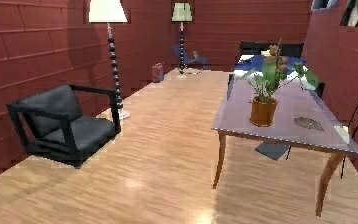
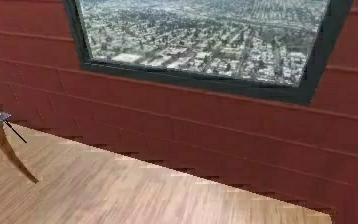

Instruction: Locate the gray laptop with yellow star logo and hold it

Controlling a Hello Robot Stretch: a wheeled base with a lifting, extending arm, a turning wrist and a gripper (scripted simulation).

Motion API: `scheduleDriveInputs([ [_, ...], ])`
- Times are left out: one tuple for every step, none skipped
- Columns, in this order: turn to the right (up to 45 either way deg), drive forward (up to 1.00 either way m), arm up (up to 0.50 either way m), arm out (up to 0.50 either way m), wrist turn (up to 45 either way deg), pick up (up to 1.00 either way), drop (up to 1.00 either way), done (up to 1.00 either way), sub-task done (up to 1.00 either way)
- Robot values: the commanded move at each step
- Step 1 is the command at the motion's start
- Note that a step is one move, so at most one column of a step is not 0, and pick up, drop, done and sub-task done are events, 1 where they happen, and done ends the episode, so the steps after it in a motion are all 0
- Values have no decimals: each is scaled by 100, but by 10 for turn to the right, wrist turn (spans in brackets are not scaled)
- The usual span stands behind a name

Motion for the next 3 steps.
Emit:
scheduleDriveInputs([
  [450, 0, 0, 0, 0, 0, 0, 0, 0],
  [420, 0, 0, 0, 0, 0, 0, 0, 0],
  [0, 10, 0, 0, 0, 0, 0, 0, 0],
])
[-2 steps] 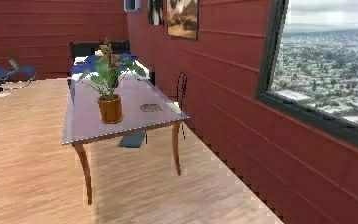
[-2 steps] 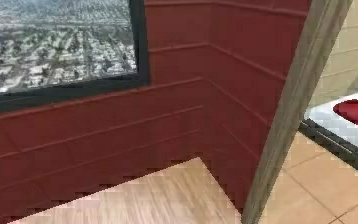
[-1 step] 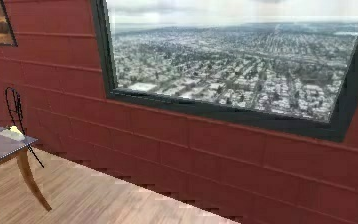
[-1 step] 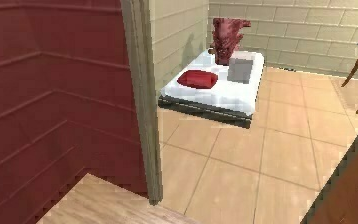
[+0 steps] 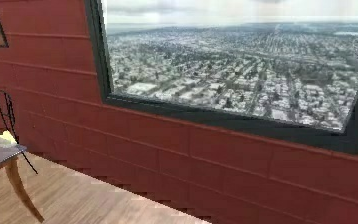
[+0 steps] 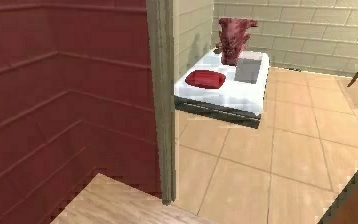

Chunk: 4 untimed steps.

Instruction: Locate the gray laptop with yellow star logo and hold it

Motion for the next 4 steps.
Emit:
scheduleDriveInputs([
  [-450, 0, 0, 0, 0, 0, 0, 0, 0],
  [-270, 0, 0, 0, 0, 0, 0, 0, 0],
  [0, 70, 0, 0, 0, 0, 0, 0, 0],
  [-450, 0, 0, 0, 0, 0, 0, 0, 0],
])
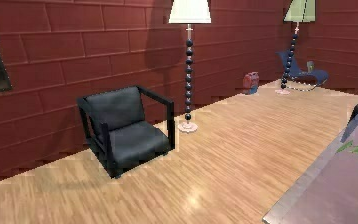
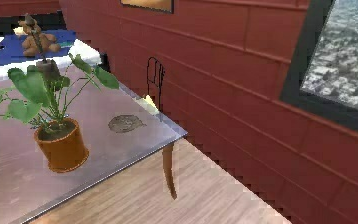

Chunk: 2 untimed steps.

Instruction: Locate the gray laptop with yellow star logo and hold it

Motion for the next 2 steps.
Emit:
scheduleDriveInputs([
  [-120, 0, 0, 0, 0, 0, 0, 0, 0],
  [-30, 0, 0, 0, 0, 0, 0, 0, 0],
])
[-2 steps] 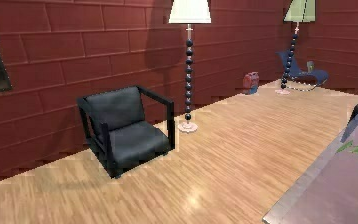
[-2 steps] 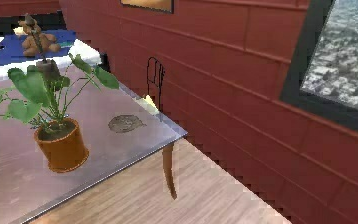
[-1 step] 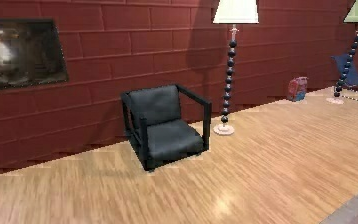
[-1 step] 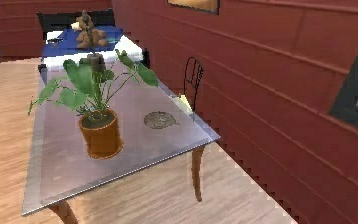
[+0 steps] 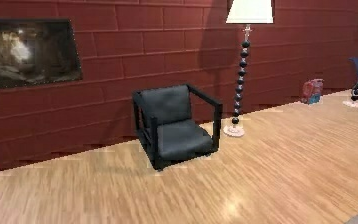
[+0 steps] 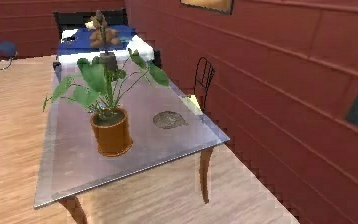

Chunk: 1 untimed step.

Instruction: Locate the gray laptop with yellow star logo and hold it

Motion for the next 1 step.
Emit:
scheduleDriveInputs([
  [0, 85, 0, 0, 0, 0, 0, 0, 0],
])
